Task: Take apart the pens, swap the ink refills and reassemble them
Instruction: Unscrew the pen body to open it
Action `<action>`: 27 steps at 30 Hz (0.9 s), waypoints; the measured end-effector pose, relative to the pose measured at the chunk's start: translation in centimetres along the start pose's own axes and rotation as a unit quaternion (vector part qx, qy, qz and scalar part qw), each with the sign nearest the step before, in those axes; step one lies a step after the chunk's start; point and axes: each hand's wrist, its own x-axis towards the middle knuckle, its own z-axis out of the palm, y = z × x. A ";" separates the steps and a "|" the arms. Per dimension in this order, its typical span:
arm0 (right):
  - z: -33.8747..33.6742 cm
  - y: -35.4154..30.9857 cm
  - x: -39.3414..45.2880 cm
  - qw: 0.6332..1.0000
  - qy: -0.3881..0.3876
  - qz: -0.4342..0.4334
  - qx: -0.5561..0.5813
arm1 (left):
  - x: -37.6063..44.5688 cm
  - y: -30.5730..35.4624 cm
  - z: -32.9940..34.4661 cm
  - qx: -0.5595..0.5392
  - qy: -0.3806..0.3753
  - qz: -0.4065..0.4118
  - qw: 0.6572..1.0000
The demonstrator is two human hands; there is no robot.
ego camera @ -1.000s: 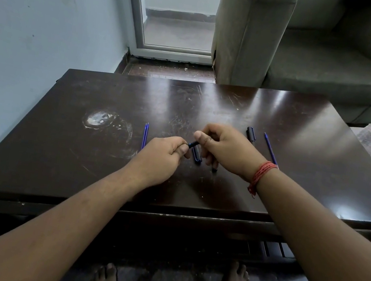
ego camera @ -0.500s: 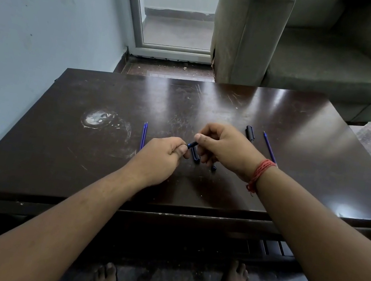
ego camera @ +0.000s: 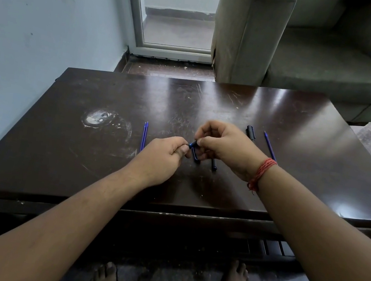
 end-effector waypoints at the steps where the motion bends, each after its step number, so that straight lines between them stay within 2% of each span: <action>1: -0.1 0.0 0.0 1.000 0.004 -0.003 0.006 | 0.0 0.0 0.0 -0.002 -0.002 0.000 1.000; 5: -0.1 0.1 0.0 1.000 0.013 0.000 0.005 | -0.1 -0.1 -0.1 0.001 -0.003 0.001 1.000; 9: 0.5 0.2 -0.1 0.998 0.007 0.006 -0.056 | -0.1 0.1 -0.2 -0.004 0.000 0.000 1.000; 15: -0.2 0.3 0.2 1.000 0.019 -0.019 -0.017 | -0.2 0.1 -0.2 -0.007 0.002 -0.004 1.000; 22: 0.5 0.5 0.2 1.000 0.008 0.012 -0.021 | -0.2 0.1 -0.2 -0.004 0.011 0.000 1.000; 27: -0.4 0.1 0.2 0.999 0.047 0.007 0.017 | -0.2 0.1 -0.3 -0.026 0.003 -0.001 1.000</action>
